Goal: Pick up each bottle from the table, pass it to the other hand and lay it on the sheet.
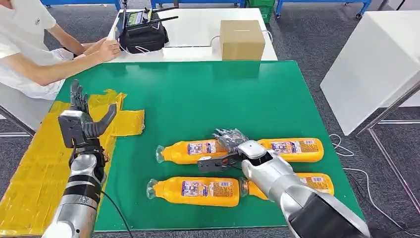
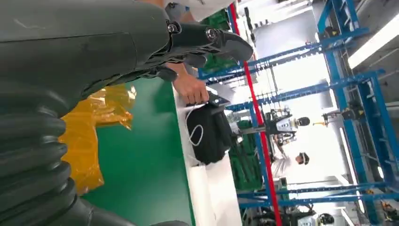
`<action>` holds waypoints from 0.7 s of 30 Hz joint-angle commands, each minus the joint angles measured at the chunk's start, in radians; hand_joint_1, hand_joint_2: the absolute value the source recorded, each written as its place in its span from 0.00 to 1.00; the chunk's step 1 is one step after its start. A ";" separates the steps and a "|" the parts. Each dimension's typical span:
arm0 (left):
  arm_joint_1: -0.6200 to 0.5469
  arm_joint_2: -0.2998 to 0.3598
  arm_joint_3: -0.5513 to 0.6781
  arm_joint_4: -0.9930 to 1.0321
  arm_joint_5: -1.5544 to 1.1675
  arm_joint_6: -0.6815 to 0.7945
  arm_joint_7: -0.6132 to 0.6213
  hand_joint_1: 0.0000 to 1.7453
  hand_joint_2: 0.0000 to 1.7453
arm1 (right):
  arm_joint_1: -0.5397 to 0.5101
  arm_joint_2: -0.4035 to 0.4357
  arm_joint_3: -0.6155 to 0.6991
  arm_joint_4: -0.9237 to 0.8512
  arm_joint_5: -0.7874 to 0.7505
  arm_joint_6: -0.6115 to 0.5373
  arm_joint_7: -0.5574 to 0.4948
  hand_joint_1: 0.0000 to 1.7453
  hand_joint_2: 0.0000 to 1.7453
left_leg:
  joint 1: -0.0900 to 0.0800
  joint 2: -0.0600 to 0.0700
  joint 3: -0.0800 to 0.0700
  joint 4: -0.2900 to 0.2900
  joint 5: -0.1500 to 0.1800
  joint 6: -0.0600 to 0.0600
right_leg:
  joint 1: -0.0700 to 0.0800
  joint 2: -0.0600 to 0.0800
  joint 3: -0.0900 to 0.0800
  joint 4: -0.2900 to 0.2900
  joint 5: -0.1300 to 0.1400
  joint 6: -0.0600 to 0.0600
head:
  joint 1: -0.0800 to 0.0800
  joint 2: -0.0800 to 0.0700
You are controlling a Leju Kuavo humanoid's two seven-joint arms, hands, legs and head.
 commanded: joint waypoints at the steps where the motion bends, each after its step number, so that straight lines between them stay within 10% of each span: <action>1: -0.014 -0.015 -0.031 0.018 -0.001 0.000 0.007 0.00 1.00 | 0.011 -0.010 0.050 0.078 0.009 0.009 0.010 0.87 1.00 | 0.001 -0.002 0.000 0.000 0.001 -0.001 | 0.001 -0.003 0.002 -0.001 0.001 -0.001 | 0.000 0.000; 4: 0.008 -0.020 -0.060 -0.013 -0.014 -0.002 0.004 0.00 1.00 | 0.023 -0.010 0.025 0.070 0.004 -0.021 0.020 1.00 1.00 | 0.001 -0.003 0.001 -0.001 0.003 -0.001 | 0.001 -0.003 0.003 -0.002 0.003 -0.004 | 0.000 0.000; 14: 0.055 -0.024 -0.085 -0.050 -0.018 -0.017 0.009 0.00 1.00 | 0.063 0.008 -0.098 0.020 0.046 -0.340 0.015 1.00 1.00 | 0.001 0.001 0.002 -0.001 0.002 -0.001 | 0.001 0.000 0.003 -0.001 0.003 -0.004 | 0.000 0.000; 21: 0.128 -0.041 -0.118 -0.117 -0.027 -0.035 0.006 0.00 1.00 | 0.170 -0.005 -0.312 -0.107 0.070 -0.750 -0.058 1.00 1.00 | 0.001 0.000 0.001 -0.001 0.001 -0.001 | 0.001 0.000 0.002 -0.001 0.002 -0.004 | 0.000 0.000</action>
